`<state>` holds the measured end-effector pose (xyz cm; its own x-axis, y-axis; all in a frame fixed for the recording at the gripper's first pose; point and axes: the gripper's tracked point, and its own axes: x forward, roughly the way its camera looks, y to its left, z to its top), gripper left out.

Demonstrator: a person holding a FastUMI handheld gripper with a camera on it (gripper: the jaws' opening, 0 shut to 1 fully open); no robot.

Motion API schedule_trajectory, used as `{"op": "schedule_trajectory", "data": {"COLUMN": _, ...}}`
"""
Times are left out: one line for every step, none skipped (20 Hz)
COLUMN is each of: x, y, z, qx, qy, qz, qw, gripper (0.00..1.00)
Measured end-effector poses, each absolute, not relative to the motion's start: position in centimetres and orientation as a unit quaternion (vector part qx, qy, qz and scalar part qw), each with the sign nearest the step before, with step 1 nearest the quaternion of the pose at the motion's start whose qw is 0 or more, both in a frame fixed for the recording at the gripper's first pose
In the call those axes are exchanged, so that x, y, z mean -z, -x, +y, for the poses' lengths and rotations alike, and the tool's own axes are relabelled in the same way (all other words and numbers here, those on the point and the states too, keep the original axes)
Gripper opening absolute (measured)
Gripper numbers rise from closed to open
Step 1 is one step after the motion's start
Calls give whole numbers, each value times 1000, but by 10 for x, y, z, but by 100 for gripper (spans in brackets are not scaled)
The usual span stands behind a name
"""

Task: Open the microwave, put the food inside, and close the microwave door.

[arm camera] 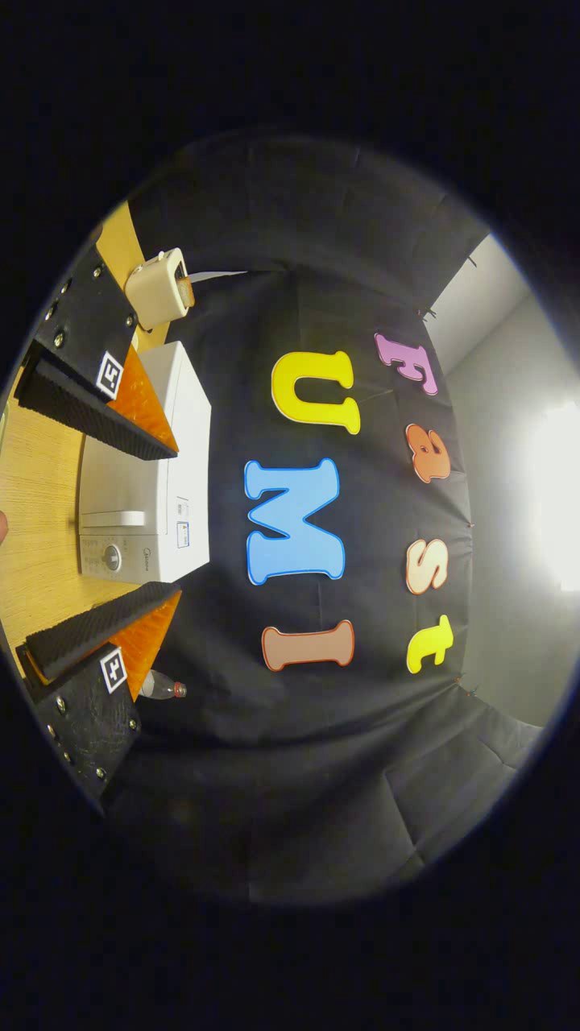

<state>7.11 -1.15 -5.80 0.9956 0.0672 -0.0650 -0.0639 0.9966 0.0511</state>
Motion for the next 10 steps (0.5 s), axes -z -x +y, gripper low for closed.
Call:
{"op": "schedule_trajectory", "data": {"x": 65, "y": -79, "z": -11, "qx": -36, "qy": -27, "qz": 38, "qw": 998, "gripper": 96}}
{"op": "schedule_trajectory", "data": {"x": 72, "y": -87, "z": -9, "qx": -38, "qy": -29, "qz": 43, "qw": 998, "gripper": 96}}
{"op": "schedule_trajectory", "data": {"x": 79, "y": -95, "z": -8, "qx": -41, "qy": -29, "qz": 48, "qw": 998, "gripper": 96}}
{"op": "schedule_trajectory", "data": {"x": 86, "y": -102, "z": -6, "qx": -44, "qy": -30, "qz": 53, "qw": 997, "gripper": 96}}
{"op": "schedule_trajectory", "data": {"x": 94, "y": -110, "z": -5, "qx": -47, "qy": -29, "qz": 59, "qw": 997, "gripper": 96}}
{"op": "schedule_trajectory", "data": {"x": 101, "y": -118, "z": -4, "qx": -48, "qy": -28, "qz": 64, "qw": 996, "gripper": 96}}
{"op": "schedule_trajectory", "data": {"x": 108, "y": -124, "z": -5, "qx": -49, "qy": -26, "qz": 70, "qw": 996, "gripper": 96}}
{"op": "schedule_trajectory", "data": {"x": 115, "y": -131, "z": -5, "qx": -50, "qy": -25, "qz": 74, "qw": 996, "gripper": 96}}
{"op": "schedule_trajectory", "data": {"x": 122, "y": -137, "z": -5, "qx": -50, "qy": -25, "qz": 80, "qw": 995, "gripper": 96}}
{"op": "schedule_trajectory", "data": {"x": 129, "y": -144, "z": -6, "qx": -49, "qy": -25, "qz": 85, "qw": 995, "gripper": 96}}
